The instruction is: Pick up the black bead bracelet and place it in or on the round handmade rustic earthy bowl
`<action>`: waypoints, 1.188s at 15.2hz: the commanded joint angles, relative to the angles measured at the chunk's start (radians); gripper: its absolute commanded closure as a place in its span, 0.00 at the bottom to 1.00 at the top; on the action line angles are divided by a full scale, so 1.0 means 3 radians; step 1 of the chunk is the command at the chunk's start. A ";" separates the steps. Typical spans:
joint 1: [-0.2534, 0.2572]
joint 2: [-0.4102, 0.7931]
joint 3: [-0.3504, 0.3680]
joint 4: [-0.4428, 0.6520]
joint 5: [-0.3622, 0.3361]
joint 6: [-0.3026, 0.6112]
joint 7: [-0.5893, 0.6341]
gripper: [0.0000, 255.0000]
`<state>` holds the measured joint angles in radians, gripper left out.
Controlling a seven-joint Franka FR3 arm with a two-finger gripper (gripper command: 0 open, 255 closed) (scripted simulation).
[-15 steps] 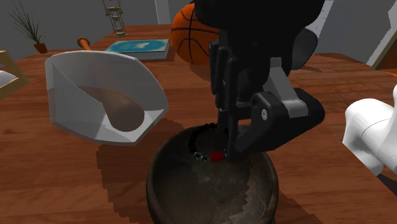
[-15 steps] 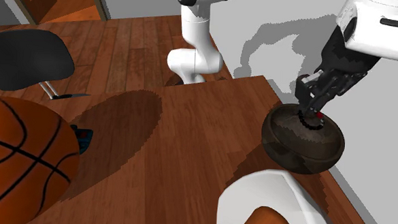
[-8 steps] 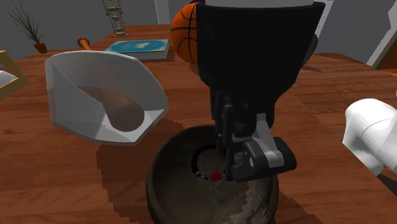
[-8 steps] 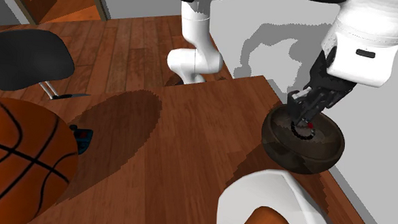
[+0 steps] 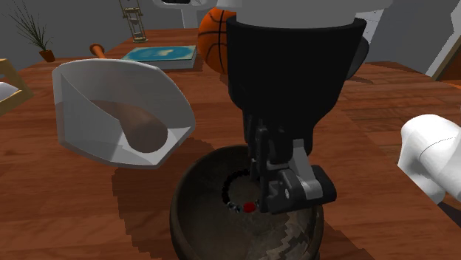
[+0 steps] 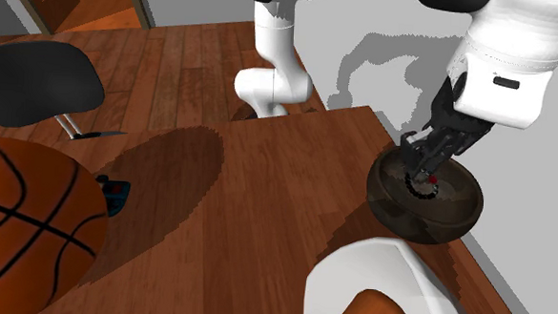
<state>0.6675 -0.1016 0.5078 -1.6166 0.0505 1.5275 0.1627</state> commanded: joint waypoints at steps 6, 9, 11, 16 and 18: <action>0.0000 0.0000 0.0000 0.0000 0.0000 0.0000 0.0000 0.00; 0.0014 0.0162 0.0034 0.0515 -0.0076 -0.0373 0.0061 0.00; 0.0023 0.0217 0.0047 0.0667 -0.0103 -0.0476 0.0081 0.00; 0.0023 0.0217 0.0047 0.0667 -0.0103 -0.0476 0.0082 0.00; 0.0023 0.0217 0.0047 0.0667 -0.0103 -0.0476 0.0082 0.00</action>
